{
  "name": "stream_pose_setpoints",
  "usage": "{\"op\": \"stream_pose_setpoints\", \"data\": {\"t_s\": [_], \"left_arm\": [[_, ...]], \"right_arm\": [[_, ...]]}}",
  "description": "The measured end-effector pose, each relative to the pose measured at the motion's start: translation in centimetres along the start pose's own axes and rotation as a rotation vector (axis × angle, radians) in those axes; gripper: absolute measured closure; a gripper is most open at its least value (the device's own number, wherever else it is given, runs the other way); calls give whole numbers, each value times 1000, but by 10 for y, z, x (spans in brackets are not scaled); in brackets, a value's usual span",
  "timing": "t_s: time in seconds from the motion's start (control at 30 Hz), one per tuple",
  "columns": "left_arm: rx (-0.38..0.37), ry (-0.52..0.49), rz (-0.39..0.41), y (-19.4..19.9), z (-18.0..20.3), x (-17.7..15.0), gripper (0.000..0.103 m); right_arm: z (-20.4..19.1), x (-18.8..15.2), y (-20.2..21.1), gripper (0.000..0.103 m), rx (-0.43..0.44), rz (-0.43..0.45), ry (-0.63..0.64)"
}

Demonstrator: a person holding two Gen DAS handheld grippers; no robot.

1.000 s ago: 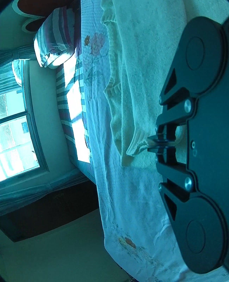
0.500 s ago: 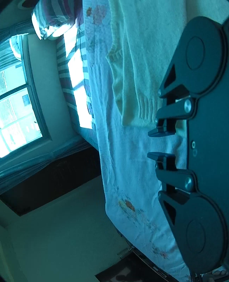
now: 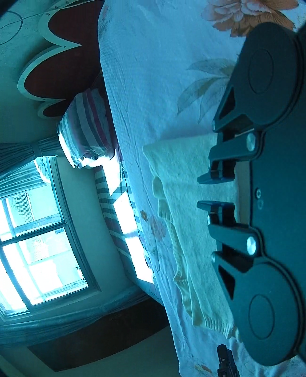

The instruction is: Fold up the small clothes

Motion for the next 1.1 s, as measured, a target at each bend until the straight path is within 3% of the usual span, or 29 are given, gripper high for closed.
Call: {"op": "stream_pose_setpoints", "data": {"t_s": [0.07, 0.13, 0.17, 0.2, 0.23, 0.3, 0.4, 0.5, 0.57, 0.63, 0.67, 0.73, 0.8, 0.87, 0.9, 0.97, 1.03, 1.1], "left_arm": [[38, -33, -42, -13, 11, -2, 65], [101, -105, -48, -23, 19, -8, 85], [123, -128, -42, -24, 22, -8, 90], [142, -141, -39, -24, 25, -8, 91], [155, -161, -41, -23, 28, -8, 91], [178, -197, -29, -16, 36, -3, 92], [196, -196, 64, -2, 41, 17, 92], [174, -202, 21, -31, 45, 28, 92], [201, -225, -15, -57, 40, 26, 92], [219, -262, 8, -58, 44, 24, 92], [227, -274, 13, -57, 46, 23, 92], [226, -266, 36, -51, 48, 22, 92], [224, -235, 62, -48, 44, 24, 92], [228, -231, 44, -55, 39, 23, 92], [229, -234, 47, -57, 39, 23, 92], [232, -246, 42, -58, 40, 24, 92], [237, -242, 51, -53, 41, 27, 92], [241, -255, 66, -51, 40, 28, 92]], "right_arm": [[14, -3, -4, 86, -34, -8, 11], [24, -6, -11, 89, -45, -26, 6], [30, -9, -19, 93, -68, -55, 18], [37, -15, -30, 93, -123, -115, 41], [45, -19, -35, 93, -117, -123, 28], [51, -16, -33, 93, -85, -124, 23], [53, -4, -28, 94, -52, -72, 47], [57, 9, -48, 95, -38, -82, 65], [61, 13, -70, 99, -51, -113, 71], [69, 20, -83, 103, -49, -123, 56], [69, 26, -84, 96, -40, -109, 47], [68, 40, -86, 94, -32, -62, 53], [70, 56, -82, 82, -14, 3, 18], [67, 66, -84, 81, 10, 38, 15], [64, 66, -90, 85, 10, 24, 38], [65, 54, -122, 97, -54, -112, 90], [71, 48, -129, 97, -59, -110, 89], [69, 54, -122, 89, -67, -90, 67]]}}
Point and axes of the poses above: each gripper's, at about its wrist camera, not at the fingertips, and y roughly against the way its jaws point, z to its right, x to its top, the point moved 3 cm from there along -y, roughly the way its jaws point, and after that the axes turned 1 degree about z, right-handed, at the moved point
